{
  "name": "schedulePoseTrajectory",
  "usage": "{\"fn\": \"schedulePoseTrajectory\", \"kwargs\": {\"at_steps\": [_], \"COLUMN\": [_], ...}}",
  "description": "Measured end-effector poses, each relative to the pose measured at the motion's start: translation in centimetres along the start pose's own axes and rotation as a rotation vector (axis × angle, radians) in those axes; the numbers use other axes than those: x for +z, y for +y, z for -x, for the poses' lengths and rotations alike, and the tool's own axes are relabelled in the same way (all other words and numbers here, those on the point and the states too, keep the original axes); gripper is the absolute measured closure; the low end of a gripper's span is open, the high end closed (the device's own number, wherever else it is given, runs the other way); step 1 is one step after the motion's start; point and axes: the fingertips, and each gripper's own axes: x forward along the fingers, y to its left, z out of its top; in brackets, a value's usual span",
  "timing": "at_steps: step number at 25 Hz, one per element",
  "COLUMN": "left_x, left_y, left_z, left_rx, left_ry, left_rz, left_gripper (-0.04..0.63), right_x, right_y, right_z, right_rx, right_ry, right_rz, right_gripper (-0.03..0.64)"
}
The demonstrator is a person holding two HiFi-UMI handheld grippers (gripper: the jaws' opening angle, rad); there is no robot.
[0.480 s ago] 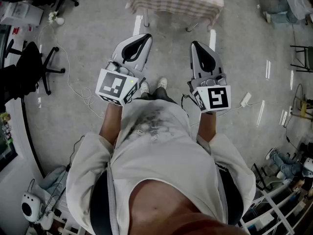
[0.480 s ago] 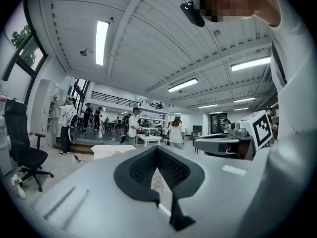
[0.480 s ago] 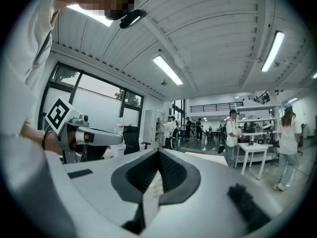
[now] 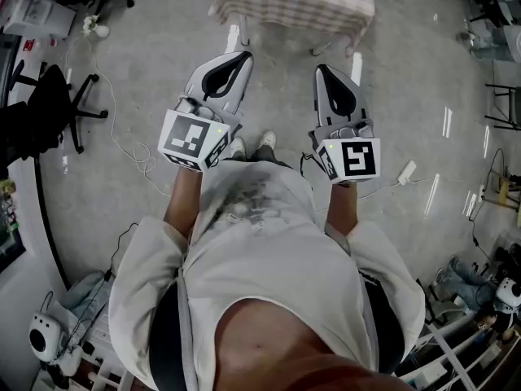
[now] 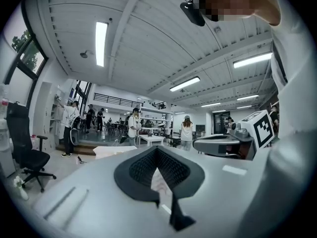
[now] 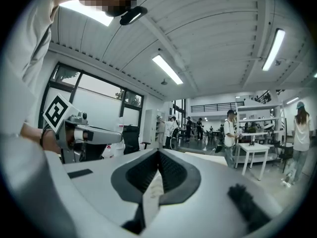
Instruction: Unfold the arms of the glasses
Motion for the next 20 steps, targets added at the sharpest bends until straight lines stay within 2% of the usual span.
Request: {"fn": "schedulePoseTrajectory", "kwargs": {"at_steps": [10,20], "left_x": [-0.3,-0.2], "left_y": [-0.2,2.8], "left_z": [-2.6,-6.5], "left_rx": [0.047,0.044], "left_ry": [0.014,0.013], "left_rz": [-0.015,-0.017], "left_gripper": [0.586,0.586], "right_x": [-0.3,-0.6], "right_y": [-2.8,-5.4], "right_z": [-0.9,-5.2], "right_rx": [0.031,0.028], "right_ry": [-0.015,0.004], "right_rz": [0.005,0.013], "right_gripper": [0.6,0.6]}}
